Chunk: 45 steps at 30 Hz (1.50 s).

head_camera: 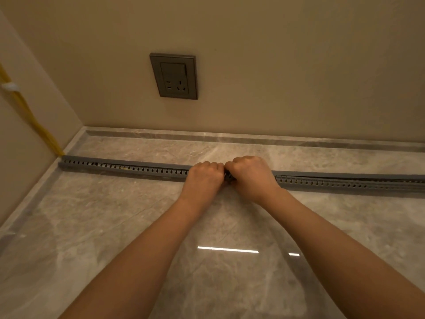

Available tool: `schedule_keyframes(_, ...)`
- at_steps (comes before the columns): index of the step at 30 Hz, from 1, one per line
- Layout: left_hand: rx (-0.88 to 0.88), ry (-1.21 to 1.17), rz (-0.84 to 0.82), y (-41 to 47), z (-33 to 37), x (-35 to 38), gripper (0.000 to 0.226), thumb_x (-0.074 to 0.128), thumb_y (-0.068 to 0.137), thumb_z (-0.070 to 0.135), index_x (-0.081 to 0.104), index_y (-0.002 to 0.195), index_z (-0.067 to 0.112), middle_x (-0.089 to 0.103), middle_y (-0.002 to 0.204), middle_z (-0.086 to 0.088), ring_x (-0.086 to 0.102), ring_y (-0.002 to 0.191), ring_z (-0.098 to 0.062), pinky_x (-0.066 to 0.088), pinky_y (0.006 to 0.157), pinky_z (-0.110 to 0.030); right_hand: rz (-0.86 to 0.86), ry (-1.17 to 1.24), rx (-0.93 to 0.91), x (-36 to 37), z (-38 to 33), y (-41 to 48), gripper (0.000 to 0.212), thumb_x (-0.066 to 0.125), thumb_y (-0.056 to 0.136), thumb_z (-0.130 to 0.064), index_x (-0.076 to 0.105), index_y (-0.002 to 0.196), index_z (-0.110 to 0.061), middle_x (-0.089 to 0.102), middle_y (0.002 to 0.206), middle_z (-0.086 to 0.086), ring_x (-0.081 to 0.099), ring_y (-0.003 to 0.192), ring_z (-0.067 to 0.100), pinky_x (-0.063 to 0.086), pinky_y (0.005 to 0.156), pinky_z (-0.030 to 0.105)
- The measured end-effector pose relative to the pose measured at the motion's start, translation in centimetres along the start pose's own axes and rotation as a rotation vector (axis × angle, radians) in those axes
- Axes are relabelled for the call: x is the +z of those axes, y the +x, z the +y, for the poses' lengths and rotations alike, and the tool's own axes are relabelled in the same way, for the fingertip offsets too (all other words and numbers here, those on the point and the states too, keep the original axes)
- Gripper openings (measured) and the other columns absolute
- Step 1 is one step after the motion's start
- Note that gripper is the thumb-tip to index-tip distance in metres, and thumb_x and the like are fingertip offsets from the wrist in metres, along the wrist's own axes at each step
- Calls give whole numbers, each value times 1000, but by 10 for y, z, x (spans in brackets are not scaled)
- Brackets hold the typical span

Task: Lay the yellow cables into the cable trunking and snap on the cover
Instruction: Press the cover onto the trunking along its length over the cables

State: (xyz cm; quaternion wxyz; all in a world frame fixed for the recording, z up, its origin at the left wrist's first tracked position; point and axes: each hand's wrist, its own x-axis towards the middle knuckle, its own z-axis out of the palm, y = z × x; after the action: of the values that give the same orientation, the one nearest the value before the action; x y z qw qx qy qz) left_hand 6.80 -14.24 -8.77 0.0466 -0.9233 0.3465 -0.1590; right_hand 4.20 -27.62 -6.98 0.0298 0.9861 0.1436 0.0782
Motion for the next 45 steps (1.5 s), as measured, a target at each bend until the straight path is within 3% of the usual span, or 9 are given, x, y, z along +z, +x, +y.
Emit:
schedule_keyframes(3, -7, -65, -51, 5, 1, 7, 20, 41, 98, 21, 56, 107, 12, 66, 100, -3, 61, 90, -18, 43, 77, -29, 7, 20, 13, 1, -1, -1, 15, 47, 89, -11, 59, 96, -13, 65, 91, 5, 59, 82, 24, 32, 63, 29)
schedule_keyframes(8, -25, -44, -57, 7, 0, 5, 23, 34, 99, 17, 53, 111, 12, 64, 104, -2, 59, 93, -18, 40, 76, -27, 27, 58, 60, 1, -4, -4, 16, 44, 91, -11, 58, 100, -12, 64, 96, 6, 58, 89, 25, 33, 64, 31)
schedule_keyframes(25, -8, -66, -54, 9, -4, 9, 22, 42, 97, 28, 56, 110, 17, 66, 102, 0, 63, 92, -17, 44, 68, -28, 77, 99, 258, 3, -21, -14, 21, 49, 90, -13, 56, 110, -14, 59, 105, 5, 50, 99, 22, 31, 60, 31)
schedule_keyframes(30, -20, -63, -83, 11, -2, 5, 26, 45, 95, 38, 57, 101, 16, 67, 98, 0, 62, 89, -18, 36, 63, -28, 19, 43, 192, 3, -9, -21, 22, 51, 89, -13, 55, 111, -15, 58, 107, 3, 49, 100, 21, 37, 62, 32)
schedule_keyframes(36, -44, -90, -95, 10, -3, 3, 31, 52, 90, 44, 57, 101, 16, 67, 96, -1, 61, 88, -19, 42, 69, -29, -45, 2, 207, -3, 37, -43, 28, 56, 87, -29, 55, 113, -19, 59, 109, 0, 51, 100, 20, 43, 66, 32)
schedule_keyframes(45, -101, -107, -146, 17, 0, -3, 32, 52, 90, 44, 56, 104, 16, 66, 101, -2, 60, 95, -20, 44, 77, -32, -133, -53, 65, -12, 59, -34, 23, 59, 86, -31, 60, 101, -14, 64, 98, 6, 59, 87, 26, 36, 64, 31)
